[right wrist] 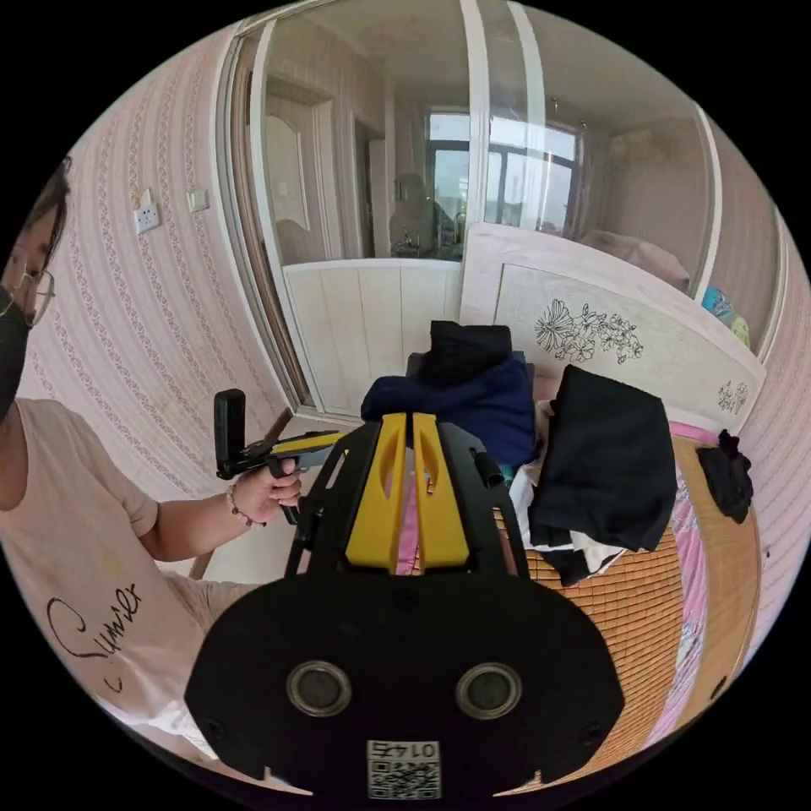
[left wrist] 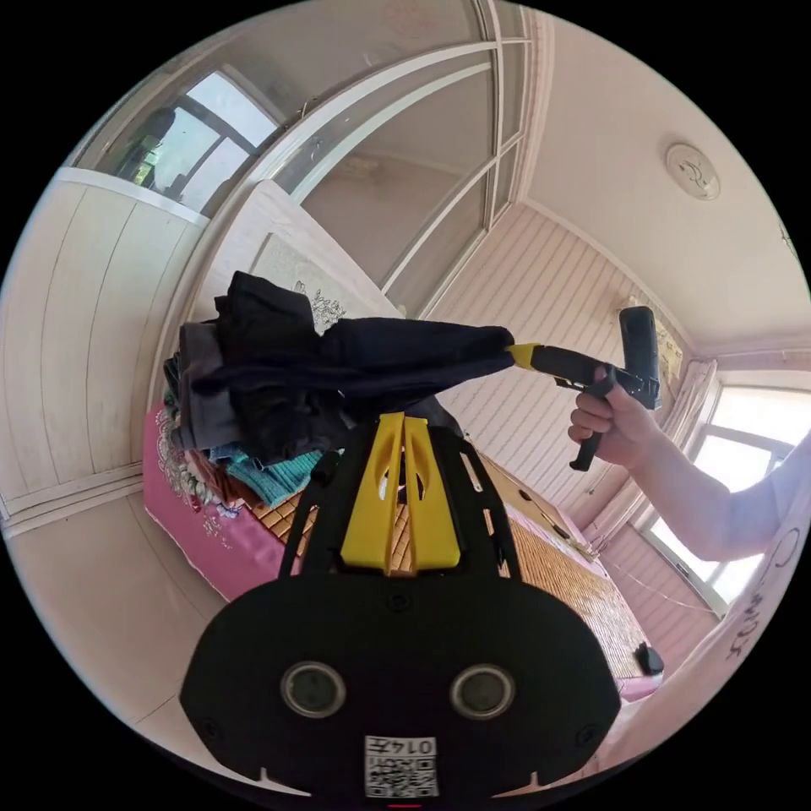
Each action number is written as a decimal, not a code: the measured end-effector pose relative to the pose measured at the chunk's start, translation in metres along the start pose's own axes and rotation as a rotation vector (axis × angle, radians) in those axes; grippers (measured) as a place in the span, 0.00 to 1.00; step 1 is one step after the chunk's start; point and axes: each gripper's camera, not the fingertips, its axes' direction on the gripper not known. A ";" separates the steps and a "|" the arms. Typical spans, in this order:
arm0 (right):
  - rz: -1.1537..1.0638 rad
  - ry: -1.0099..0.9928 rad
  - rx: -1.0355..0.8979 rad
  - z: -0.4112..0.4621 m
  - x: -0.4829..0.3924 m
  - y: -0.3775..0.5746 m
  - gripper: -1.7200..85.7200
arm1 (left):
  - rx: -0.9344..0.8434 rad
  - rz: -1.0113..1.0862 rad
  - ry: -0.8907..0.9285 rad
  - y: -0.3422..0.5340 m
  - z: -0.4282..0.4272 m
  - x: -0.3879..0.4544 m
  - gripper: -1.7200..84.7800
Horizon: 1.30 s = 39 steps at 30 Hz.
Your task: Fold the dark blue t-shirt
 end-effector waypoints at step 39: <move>0.481 -0.057 -0.347 -0.029 -0.103 0.437 0.17 | -0.939 -0.059 -0.081 0.046 0.048 -0.017 0.14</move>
